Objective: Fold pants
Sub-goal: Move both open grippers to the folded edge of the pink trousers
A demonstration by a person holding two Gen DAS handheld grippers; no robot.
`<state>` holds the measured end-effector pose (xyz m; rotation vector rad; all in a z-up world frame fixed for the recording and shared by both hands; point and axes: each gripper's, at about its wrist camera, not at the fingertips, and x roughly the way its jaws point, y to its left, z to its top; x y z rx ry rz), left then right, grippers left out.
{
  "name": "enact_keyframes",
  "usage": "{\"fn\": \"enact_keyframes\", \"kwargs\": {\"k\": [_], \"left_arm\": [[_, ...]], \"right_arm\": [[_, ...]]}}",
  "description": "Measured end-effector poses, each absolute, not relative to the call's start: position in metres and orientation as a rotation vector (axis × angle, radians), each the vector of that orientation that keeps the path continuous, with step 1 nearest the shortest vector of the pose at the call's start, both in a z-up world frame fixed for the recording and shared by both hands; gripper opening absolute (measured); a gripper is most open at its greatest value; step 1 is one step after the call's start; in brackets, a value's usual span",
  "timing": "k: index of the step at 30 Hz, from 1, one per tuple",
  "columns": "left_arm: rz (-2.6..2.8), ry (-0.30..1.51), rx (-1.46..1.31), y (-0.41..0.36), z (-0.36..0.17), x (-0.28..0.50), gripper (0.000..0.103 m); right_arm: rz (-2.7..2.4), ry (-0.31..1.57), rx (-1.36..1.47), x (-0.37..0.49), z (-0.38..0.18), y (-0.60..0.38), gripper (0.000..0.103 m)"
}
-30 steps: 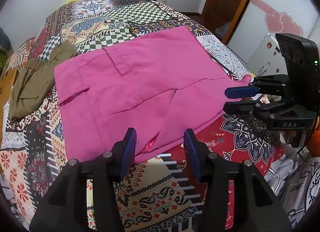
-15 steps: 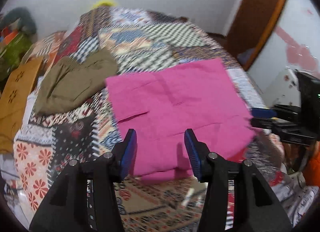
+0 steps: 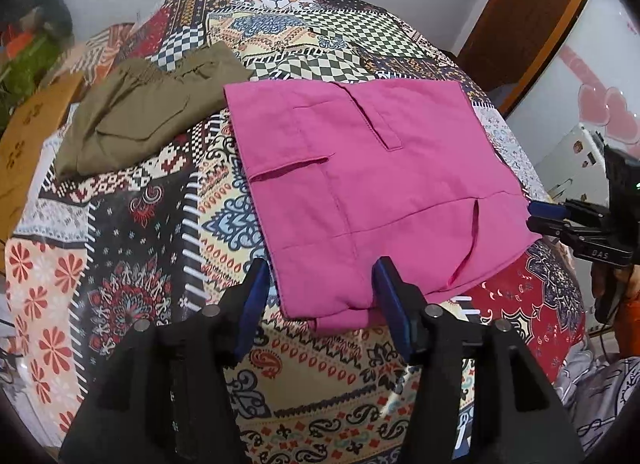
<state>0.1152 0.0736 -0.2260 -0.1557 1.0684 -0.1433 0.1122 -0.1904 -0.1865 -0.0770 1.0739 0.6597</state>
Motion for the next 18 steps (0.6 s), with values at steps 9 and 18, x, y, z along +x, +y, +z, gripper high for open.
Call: {"fn": "enact_keyframes", "kwargs": {"k": [9, 18], "left_arm": [[-0.132, 1.059, -0.100, 0.070, -0.212, 0.111, 0.057], [-0.031, 0.949, -0.065, 0.090, -0.167, 0.141, 0.057]], "right_arm": [[0.545, 1.121, -0.099, 0.115, -0.192, -0.225, 0.038], [0.542, 0.993, -0.096, 0.138, -0.154, -0.220, 0.038]]}}
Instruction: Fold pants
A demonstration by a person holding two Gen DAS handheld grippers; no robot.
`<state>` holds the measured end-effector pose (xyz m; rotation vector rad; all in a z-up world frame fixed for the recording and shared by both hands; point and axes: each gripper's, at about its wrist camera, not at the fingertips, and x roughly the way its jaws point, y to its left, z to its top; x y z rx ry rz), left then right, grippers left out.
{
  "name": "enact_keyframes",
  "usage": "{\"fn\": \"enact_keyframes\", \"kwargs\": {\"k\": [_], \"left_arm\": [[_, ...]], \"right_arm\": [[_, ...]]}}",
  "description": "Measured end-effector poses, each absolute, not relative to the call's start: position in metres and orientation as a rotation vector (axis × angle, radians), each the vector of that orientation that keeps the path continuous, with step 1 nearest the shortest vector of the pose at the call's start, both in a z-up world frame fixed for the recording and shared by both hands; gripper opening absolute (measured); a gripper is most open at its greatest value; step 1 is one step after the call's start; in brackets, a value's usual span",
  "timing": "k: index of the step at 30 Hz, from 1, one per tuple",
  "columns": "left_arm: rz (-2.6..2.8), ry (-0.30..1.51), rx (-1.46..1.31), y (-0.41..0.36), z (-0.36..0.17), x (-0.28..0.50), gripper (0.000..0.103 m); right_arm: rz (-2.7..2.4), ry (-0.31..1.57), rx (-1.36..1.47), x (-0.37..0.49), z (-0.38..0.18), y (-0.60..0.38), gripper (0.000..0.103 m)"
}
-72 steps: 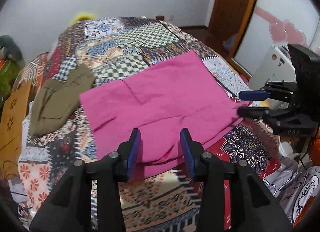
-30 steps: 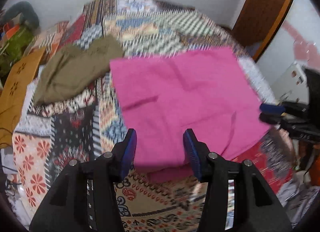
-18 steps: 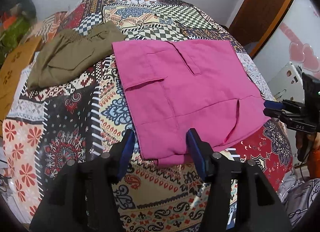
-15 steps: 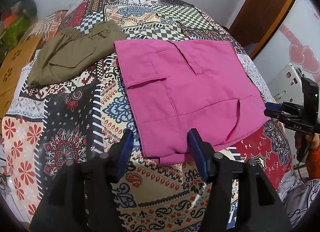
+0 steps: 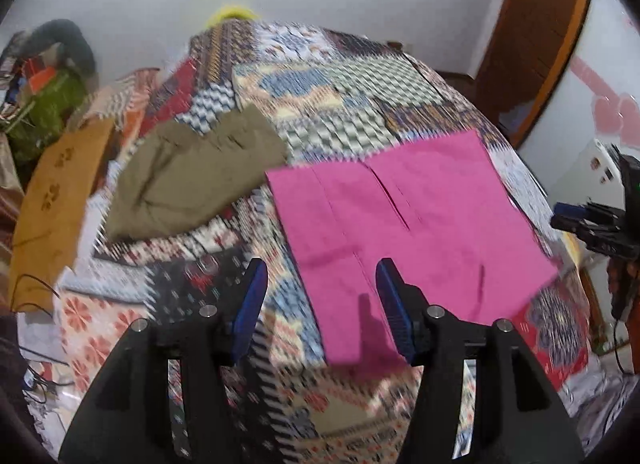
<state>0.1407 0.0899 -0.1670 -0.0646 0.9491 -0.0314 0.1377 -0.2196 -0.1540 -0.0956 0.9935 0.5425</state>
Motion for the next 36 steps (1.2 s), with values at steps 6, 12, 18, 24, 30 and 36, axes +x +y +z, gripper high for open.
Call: {"fn": "enact_keyframes", "kwargs": {"k": [6, 12, 18, 24, 30, 36], "left_arm": [[-0.004, 0.949, -0.109, 0.107, -0.167, 0.181, 0.057], [-0.025, 0.994, -0.131, 0.112, -0.187, 0.217, 0.046], [-0.030, 1.008, -0.134, 0.117, -0.205, 0.242, 0.044], [-0.042, 1.022, -0.180, 0.120, -0.218, 0.258, 0.044], [-0.037, 1.041, -0.202, 0.124, -0.228, 0.262, 0.044], [-0.045, 1.071, -0.230, 0.128, -0.236, 0.260, 0.042]], "right_arm": [[0.556, 0.928, -0.081, 0.164, -0.142, -0.206, 0.038], [0.525, 0.908, -0.068, 0.195, -0.147, -0.202, 0.038], [0.503, 0.915, -0.053, 0.229, -0.160, -0.204, 0.038], [0.497, 0.920, -0.040, 0.261, -0.176, -0.198, 0.039], [0.503, 0.936, -0.035, 0.285, -0.192, -0.191, 0.038], [0.498, 0.958, -0.018, 0.296, -0.204, -0.191, 0.039]]}}
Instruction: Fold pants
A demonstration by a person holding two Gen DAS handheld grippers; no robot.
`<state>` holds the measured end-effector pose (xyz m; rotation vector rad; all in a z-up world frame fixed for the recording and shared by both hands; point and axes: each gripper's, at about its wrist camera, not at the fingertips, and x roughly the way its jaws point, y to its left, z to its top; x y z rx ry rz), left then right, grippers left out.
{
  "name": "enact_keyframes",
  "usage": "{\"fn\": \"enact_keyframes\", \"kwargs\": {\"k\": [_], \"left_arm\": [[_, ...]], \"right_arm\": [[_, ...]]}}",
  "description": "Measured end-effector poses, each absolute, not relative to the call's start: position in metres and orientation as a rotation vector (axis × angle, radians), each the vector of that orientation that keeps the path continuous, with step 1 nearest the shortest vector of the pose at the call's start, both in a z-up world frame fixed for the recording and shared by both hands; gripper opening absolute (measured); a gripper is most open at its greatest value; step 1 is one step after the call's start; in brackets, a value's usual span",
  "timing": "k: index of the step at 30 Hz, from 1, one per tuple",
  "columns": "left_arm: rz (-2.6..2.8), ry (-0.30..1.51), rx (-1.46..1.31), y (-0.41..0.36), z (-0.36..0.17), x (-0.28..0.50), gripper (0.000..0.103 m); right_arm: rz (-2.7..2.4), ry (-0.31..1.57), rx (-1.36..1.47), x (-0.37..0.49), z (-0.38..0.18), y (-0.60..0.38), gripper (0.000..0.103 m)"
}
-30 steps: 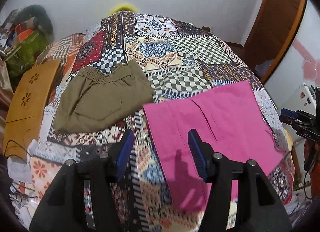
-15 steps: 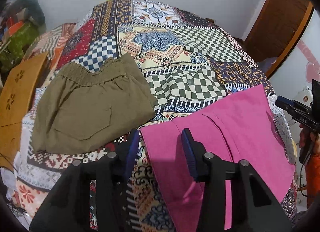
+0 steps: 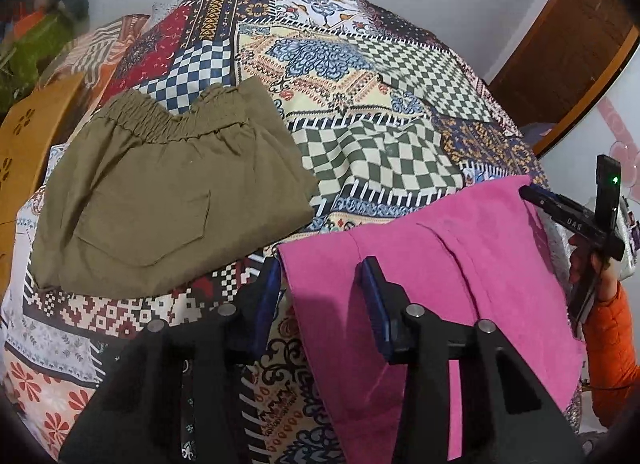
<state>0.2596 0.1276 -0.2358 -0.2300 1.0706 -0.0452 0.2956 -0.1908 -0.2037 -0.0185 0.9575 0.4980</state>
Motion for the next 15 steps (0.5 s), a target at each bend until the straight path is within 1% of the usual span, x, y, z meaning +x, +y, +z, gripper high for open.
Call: {"fn": "enact_keyframes", "kwargs": {"k": [10, 14, 15], "left_arm": [[-0.079, 1.050, -0.244, 0.1258, -0.2378, 0.2650, 0.040], [-0.073, 1.039, -0.226, 0.1233, -0.2369, 0.2646, 0.033], [-0.070, 1.035, -0.222, 0.1226, -0.2359, 0.2639, 0.024]], "right_arm": [[0.518, 0.988, 0.011, 0.3042, -0.2114, -0.1897, 0.039], [0.534, 0.985, 0.003, 0.3042, -0.2120, -0.1870, 0.039], [0.539, 0.984, -0.003, 0.3049, -0.2120, -0.1856, 0.038]]}}
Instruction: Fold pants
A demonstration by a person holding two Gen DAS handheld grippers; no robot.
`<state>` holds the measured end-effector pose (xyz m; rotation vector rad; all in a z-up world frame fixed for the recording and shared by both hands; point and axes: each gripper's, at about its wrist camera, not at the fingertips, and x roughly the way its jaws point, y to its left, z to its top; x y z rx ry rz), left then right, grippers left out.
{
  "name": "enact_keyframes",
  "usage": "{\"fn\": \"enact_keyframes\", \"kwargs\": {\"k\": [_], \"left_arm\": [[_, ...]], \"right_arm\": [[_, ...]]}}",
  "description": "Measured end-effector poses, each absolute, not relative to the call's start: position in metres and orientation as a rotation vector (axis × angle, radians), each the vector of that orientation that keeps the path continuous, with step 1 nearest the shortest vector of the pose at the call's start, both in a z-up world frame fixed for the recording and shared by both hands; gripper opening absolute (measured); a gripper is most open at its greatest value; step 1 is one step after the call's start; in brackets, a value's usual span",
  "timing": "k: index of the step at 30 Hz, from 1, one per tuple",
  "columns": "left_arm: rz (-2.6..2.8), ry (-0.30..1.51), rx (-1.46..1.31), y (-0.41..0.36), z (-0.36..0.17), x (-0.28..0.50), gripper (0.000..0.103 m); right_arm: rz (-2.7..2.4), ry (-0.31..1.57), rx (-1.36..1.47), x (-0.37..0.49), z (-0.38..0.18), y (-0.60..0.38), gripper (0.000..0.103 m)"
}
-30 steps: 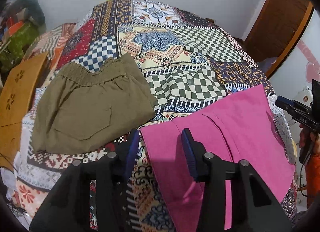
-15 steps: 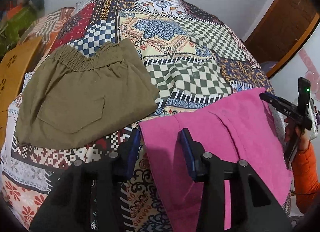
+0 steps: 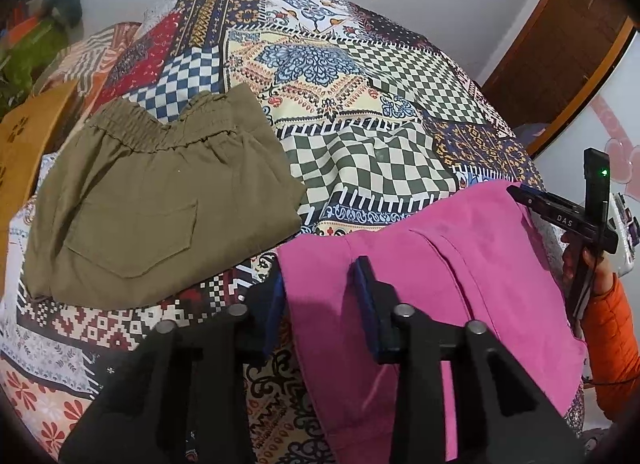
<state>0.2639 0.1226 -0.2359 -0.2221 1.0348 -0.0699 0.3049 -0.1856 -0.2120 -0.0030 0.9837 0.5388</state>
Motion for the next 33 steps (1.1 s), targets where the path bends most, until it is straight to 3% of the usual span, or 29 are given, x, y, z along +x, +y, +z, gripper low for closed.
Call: {"fn": "enact_keyframes", "kwargs": {"k": [4, 8, 19, 33], "left_arm": [[-0.084, 1.012, -0.239, 0.124, -0.231, 0.262, 0.018], [-0.078, 1.010, -0.234, 0.124, -0.231, 0.262, 0.016], [-0.070, 1.016, -0.169, 0.124, -0.226, 0.253, 0.014], [0.006, 1.032, -0.108, 0.130, -0.233, 0.245, 0.015]], "right_arm": [[0.568, 0.959, -0.037, 0.302, -0.210, -0.180, 0.019], [0.572, 0.933, -0.064, 0.299, -0.209, -0.176, 0.008], [0.465, 0.816, -0.142, 0.297, -0.197, -0.182, 0.003], [0.428, 0.871, -0.201, 0.306, -0.206, -0.178, 0.003]]}}
